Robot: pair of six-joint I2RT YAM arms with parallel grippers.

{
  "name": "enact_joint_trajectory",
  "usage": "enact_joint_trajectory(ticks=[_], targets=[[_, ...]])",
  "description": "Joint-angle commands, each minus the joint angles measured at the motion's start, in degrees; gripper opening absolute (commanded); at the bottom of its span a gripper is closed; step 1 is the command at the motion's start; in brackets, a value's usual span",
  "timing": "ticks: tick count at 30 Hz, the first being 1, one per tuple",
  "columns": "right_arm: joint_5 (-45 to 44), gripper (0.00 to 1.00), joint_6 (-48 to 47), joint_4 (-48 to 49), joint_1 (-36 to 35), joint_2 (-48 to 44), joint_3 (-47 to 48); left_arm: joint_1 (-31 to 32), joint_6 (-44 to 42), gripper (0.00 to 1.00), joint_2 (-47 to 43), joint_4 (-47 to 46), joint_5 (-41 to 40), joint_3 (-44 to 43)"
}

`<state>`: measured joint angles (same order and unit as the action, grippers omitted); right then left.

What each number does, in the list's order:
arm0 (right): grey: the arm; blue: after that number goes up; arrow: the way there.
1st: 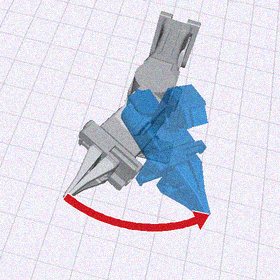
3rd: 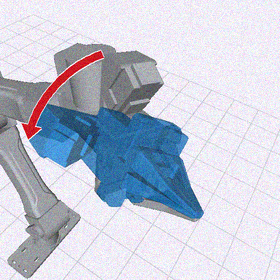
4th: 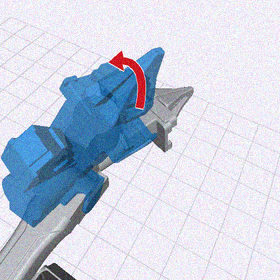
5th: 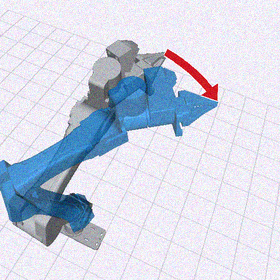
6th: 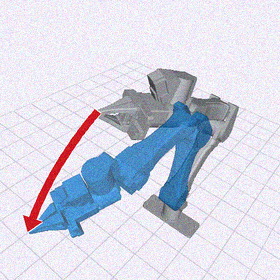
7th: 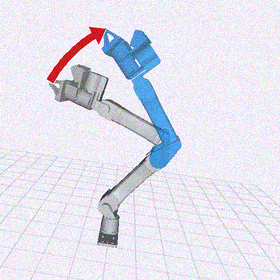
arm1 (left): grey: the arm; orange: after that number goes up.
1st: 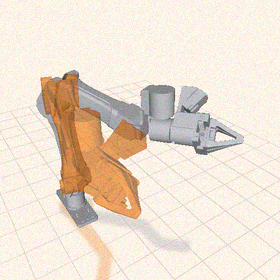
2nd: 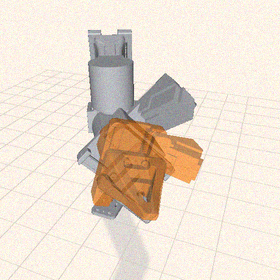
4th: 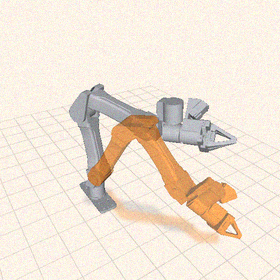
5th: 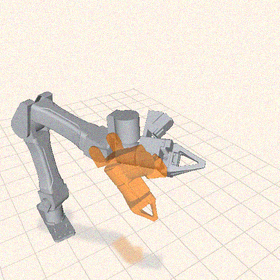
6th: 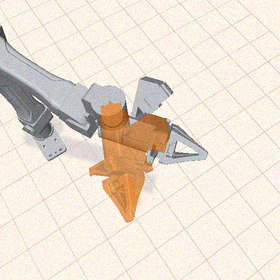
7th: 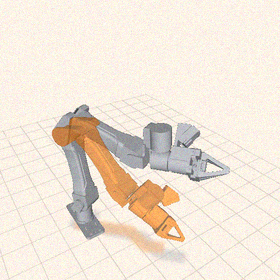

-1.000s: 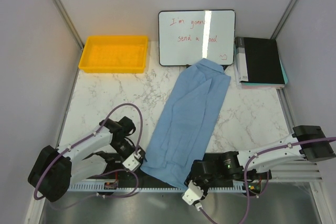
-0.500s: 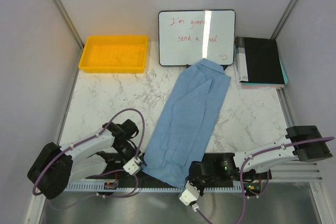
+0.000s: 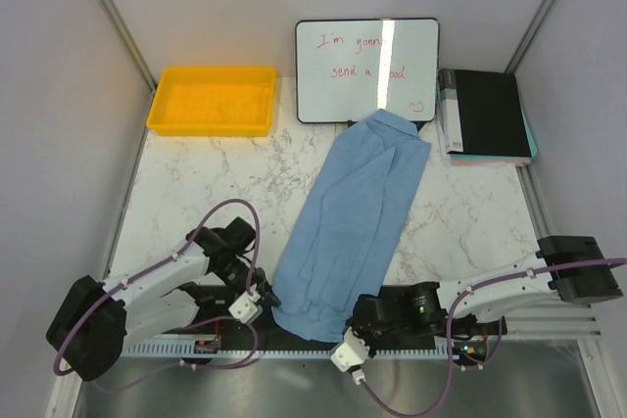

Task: Fold and stack the long sleeve shirts
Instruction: Fold the shirt

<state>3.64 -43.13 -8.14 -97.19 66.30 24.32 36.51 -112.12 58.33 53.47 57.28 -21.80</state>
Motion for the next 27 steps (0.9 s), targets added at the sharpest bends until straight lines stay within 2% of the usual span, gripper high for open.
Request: enact_joint_trajectory(ticks=[1, 6, 9, 19, 24, 27], targets=[[-3.29, 0.0, 1.47, -3.81, 1.56, -5.11, 1.7, 0.14, -13.86, 0.02, -0.67, -2.31, 5.56, -5.6], [-8.55, 0.0, 1.65, -5.74, 4.45, -11.27, 1.0, -0.74, -5.15, 0.02, 2.93, -8.82, 7.5, -11.15], [-9.35, 0.0, 0.34, -7.59, 10.25, -14.09, 1.17, -1.44, -0.75, 0.02, 8.1, -11.45, 8.73, -15.98], [-5.58, 0.0, -6.26, -11.89, 31.51, -19.01, 2.93, -3.55, 7.87, 0.02, 25.16, -24.19, 9.26, -31.0], [-1.19, 0.0, -9.77, -12.51, 40.48, -18.76, 4.25, -3.82, 12.7, 0.02, 33.58, -29.91, 8.29, -37.95], [2.32, 0.0, -11.7, -12.42, 48.99, -15.95, 5.74, -3.9, 13.06, 0.02, 38.51, -32.11, 7.42, -43.3]])
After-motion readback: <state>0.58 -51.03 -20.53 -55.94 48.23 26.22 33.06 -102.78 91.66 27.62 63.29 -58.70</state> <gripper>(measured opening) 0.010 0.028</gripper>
